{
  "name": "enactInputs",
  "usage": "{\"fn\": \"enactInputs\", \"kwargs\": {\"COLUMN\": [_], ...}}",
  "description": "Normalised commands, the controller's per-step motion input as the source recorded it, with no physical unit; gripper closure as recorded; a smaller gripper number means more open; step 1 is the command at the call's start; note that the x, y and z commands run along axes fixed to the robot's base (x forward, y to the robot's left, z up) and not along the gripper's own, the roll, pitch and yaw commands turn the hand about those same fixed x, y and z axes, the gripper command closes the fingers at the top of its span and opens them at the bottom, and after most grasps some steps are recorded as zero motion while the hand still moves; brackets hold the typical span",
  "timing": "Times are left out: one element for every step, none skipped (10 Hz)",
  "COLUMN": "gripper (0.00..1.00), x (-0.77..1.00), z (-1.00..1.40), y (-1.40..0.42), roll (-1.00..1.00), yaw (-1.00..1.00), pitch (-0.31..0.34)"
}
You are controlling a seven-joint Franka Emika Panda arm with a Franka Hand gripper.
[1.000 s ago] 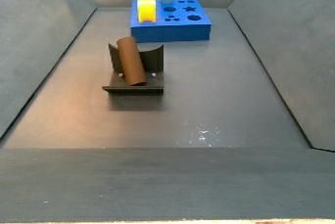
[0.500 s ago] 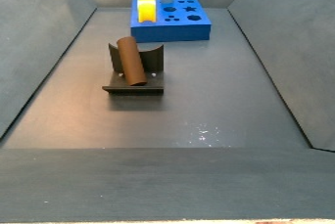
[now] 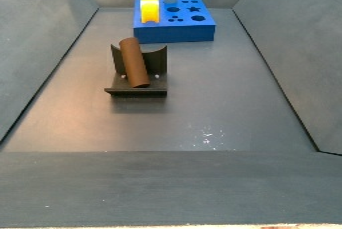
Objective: Pick up the round object. Move up. Place the round object on the fixture. Regrasp the round object. Move to above the board. Insert the round object.
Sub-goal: Regrasp the round object.
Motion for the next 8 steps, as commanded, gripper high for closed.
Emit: {"fn": "enactInputs", "kwargs": {"gripper": [0.0,0.0,0.0,0.0,0.0,0.0,0.0,0.0], "x": [-0.02,-0.02,-0.01,-0.01,-0.02,-0.02,-0.02,-0.02], "z": [0.01,0.01,0.01,0.01,0.01,0.01,0.01,0.01], "y": [-0.02,-0.02,-0.02,-0.02,-0.02,-0.02,-0.02,-0.02], "roll": [1.0,1.0,1.0,1.0,1.0,1.0,1.0,1.0], "yaw": [0.02,0.02,0.02,0.02,0.02,0.02,0.02,0.02], "pitch": [-0.035,-0.039,-0.044,-0.046,-0.047,-0.048,-0.047,-0.046]}}
